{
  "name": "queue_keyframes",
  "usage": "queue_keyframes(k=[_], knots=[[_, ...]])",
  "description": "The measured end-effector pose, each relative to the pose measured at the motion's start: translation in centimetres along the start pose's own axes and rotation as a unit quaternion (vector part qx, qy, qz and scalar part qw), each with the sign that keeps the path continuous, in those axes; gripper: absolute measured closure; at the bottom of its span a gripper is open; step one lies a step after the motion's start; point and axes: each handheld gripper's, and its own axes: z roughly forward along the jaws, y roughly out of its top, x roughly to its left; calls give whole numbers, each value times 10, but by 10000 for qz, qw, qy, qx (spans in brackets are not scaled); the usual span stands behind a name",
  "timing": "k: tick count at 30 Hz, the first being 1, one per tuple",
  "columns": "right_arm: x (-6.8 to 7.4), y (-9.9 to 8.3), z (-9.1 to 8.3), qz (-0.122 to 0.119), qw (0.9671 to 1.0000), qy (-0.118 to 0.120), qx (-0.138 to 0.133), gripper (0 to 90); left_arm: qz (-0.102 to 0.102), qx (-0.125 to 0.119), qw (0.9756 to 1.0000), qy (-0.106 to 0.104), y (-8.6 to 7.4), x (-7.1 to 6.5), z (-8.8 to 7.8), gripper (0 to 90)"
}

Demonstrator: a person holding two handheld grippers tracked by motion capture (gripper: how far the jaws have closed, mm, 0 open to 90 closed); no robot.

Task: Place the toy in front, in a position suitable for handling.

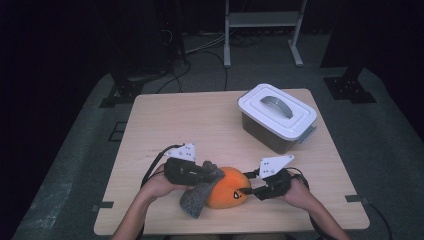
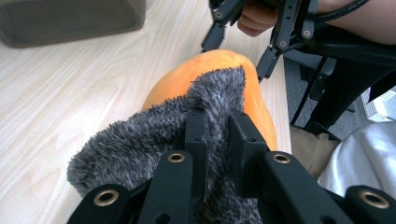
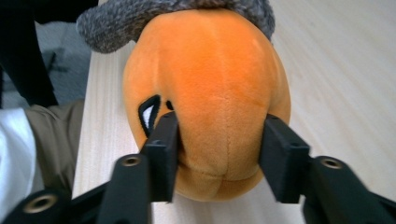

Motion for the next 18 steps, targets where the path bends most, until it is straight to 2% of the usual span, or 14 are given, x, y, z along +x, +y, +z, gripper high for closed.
queue_keyframes(k=[3,6,9,12,15,18], knots=[[2,6,-4,-160,9998,-114,-70,564,127,-31,9999,98,9,-3,-4,791],[5,13,-7,-361,9991,-227,-80,573,263,-101,9996,16,21,-8,-2,792],[11,20,-4,-621,9977,-270,55,573,468,3,9989,-93,37,-15,9,791],[18,23,3,-746,9969,-193,127,573,607,152,9978,-224,48,-19,24,791],[19,21,6,-785,9965,-164,214,575,640,314,9972,-215,50,-18,34,791],[17,15,5,-668,9976,-128,154,585,622,354,9973,-168,48,-16,34,791]])
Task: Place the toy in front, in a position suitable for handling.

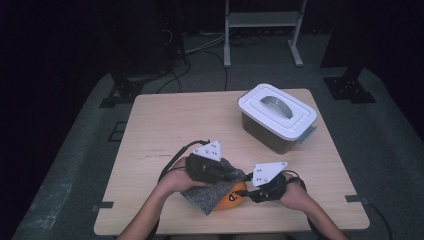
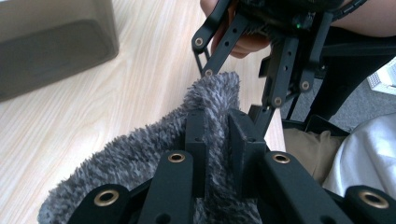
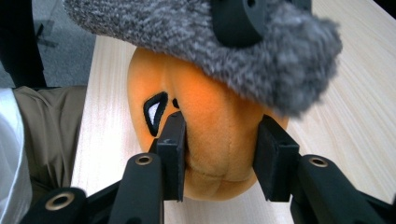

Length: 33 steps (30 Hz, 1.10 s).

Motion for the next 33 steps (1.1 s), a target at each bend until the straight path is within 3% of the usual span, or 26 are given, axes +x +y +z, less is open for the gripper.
queue_keyframes(k=[7,12,15,19,23,28,29,31,33], knots=[[-4,-4,-1,87,10000,22,-31,590,-283,-142,9994,124,-20,7,-18,791],[-9,-9,-2,203,9998,35,9,580,-451,-118,9986,263,-35,10,-31,789],[-12,-13,-1,355,9993,87,-25,519,-616,-283,9976,160,-44,13,-31,789],[-14,-12,-2,573,9981,196,-93,378,-680,-333,9971,65,-48,13,-27,790],[-15,-9,-2,790,9960,322,-264,311,-615,-337,9975,-103,-44,10,-22,789],[-18,-10,9,1051,9926,592,-150,210,-502,-269,9979,-321,-37,3,-13,789],[-17,-11,11,1093,9920,616,-114,215,-468,-229,9981,-316,-36,3,-12,789],[-17,-12,13,1131,9915,633,-81,326,-466,-239,9982,-297,-35,3,-11,789],[-16,-11,9,936,9942,525,-110,436,-462,-282,9983,-235,-33,6,-15,790]])
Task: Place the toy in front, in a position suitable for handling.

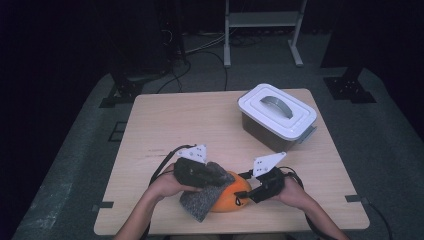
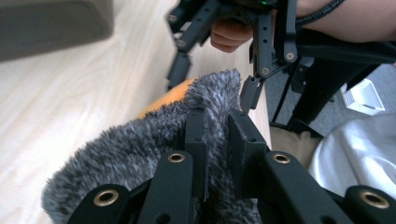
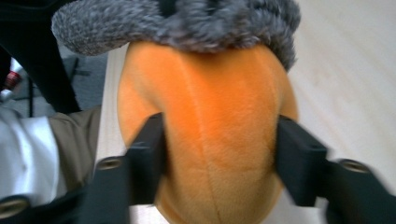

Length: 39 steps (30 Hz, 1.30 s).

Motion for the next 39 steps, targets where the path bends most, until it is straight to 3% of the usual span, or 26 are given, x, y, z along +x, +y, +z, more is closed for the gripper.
queue_keyframes(k=[3,8,15,19,22,26,31,33,36,39], knots=[[-1,6,-2,-225,9996,-183,-76,491,37,-13,9999,142,8,3,-5,791],[-2,19,1,-619,9969,-471,-82,494,157,57,9993,329,21,5,-6,790],[-6,5,-3,-749,9962,-450,2,498,25,89,9992,383,7,10,-9,790],[-6,-3,-9,-670,9968,-432,23,479,-104,115,9989,452,-4,11,-15,788],[-6,-5,-9,-445,9986,-275,-7,382,-152,124,9989,416,-9,11,-15,788],[-8,1,-10,-244,9996,-161,64,274,-155,116,9993,315,-12,10,-13,788],[-13,2,-5,-30,10000,-43,83,213,-185,129,9996,150,-12,10,-9,786],[-11,1,1,16,9999,-73,80,258,-170,129,9996,196,-12,9,-8,786],[-7,3,-1,-206,9994,-286,3,448,-115,103,9993,336,-8,11,-12,788],[-5,8,-5,-320,9978,-559,-142,495,-19,95,9986,529,3,12,-17,790]])
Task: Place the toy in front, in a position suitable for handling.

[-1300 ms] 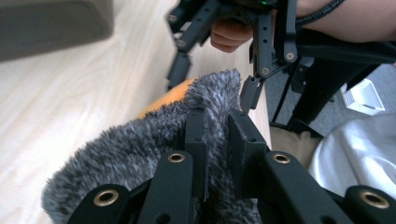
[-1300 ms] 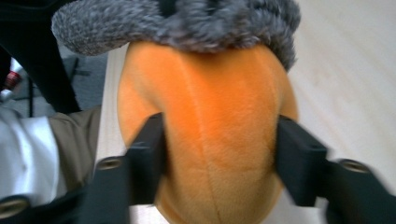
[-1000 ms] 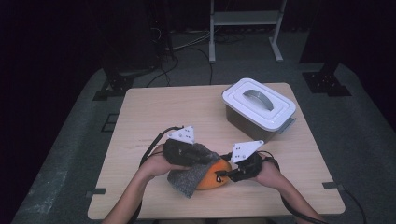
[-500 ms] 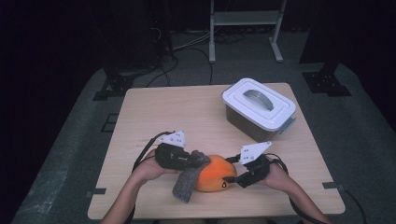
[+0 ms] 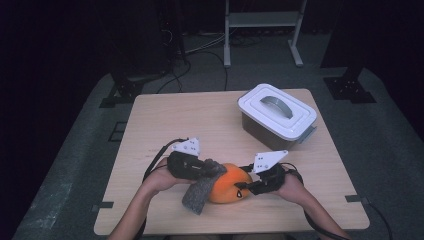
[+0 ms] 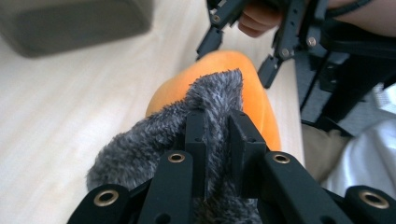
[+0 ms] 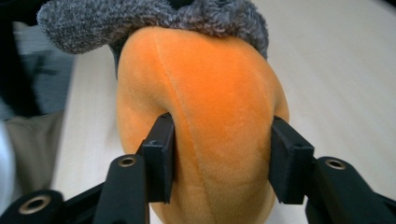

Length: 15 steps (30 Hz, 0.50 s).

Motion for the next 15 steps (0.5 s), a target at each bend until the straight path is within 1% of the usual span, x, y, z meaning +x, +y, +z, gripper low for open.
queue_keyframes(k=[2,4,6,10,13,15], knots=[[1,4,0,-94,9997,-226,-67,498,60,-41,10000,7,7,0,-1,791],[3,7,2,-139,9994,-327,-53,497,115,17,9999,17,12,0,3,790],[3,6,4,-168,9994,-308,34,494,95,84,9999,-17,9,1,7,789],[2,-5,1,-51,9998,-175,48,479,-72,-15,9999,-96,-4,4,8,789],[5,-12,-3,-73,9999,-110,105,465,-167,-34,9998,-123,-15,4,4,788],[6,-14,-4,-66,9999,-14,147,426,-257,-78,9995,-190,-19,3,4,788]])
